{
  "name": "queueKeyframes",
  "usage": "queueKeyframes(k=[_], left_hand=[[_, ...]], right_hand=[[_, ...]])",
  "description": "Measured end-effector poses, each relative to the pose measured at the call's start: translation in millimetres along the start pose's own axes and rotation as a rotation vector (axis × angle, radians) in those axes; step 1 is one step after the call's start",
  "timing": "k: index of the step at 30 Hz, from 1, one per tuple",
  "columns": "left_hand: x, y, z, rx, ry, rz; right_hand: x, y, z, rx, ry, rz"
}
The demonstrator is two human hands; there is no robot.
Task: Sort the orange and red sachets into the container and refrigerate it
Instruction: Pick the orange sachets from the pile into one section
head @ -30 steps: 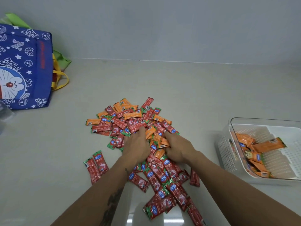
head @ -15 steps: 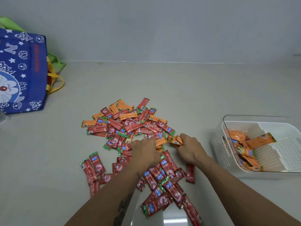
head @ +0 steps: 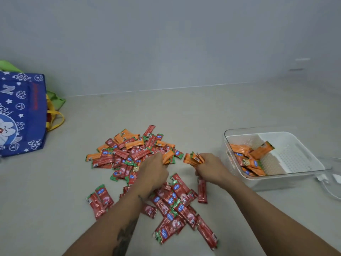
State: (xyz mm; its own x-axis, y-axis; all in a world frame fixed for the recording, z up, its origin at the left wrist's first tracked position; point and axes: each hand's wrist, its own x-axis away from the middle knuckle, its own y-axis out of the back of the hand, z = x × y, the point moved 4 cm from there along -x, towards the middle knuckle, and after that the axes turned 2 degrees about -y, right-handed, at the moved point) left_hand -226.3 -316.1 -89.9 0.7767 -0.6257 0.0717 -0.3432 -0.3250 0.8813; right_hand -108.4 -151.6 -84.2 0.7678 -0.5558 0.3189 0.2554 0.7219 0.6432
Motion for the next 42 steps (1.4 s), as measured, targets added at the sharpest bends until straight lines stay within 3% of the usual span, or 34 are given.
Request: queueKeyframes(k=[4,8,13,19,27,30,33,40,42], left_hand=[[6.7,22.0,-23.3,0.103,-0.077,0.033],[14.3,40.4,-66.0,0.17,-0.209,0.024],[21.9,40.9,-121.4,0.232,-0.299,0.009],[15.3,20.3,-174.6,0.148,-0.366,0.032],[-13.7,-19.4,-233.9,0.174,-0.312,0.065],[-28.8,-35.5,-252.1,0.099,-0.292,0.087],[-40.3,-49.9,-263.5,-0.052,-0.314,0.107],[-51.1,-77.5,-265.3,-0.44,-0.329,0.201],[-53.3,-77.9,-267.1,-0.437,-0.312,0.236]], right_hand=[[27.6,38.5,20.6,-0.138,0.082,-0.033],[47.6,92.1,18.4,-0.147,0.117,-0.211],[52.1,137.4,-17.2,0.051,0.046,-0.316],[42.3,143.4,-61.9,0.306,-0.029,-0.093],[61.6,159.2,-84.4,0.297,0.227,0.111],[70.3,159.9,-94.2,0.541,0.289,0.11],[77.0,152.0,-96.5,0.797,0.392,-0.017],[76.9,150.2,-97.4,0.844,0.458,-0.113],[77.0,149.8,-98.4,0.839,0.476,-0.128]])
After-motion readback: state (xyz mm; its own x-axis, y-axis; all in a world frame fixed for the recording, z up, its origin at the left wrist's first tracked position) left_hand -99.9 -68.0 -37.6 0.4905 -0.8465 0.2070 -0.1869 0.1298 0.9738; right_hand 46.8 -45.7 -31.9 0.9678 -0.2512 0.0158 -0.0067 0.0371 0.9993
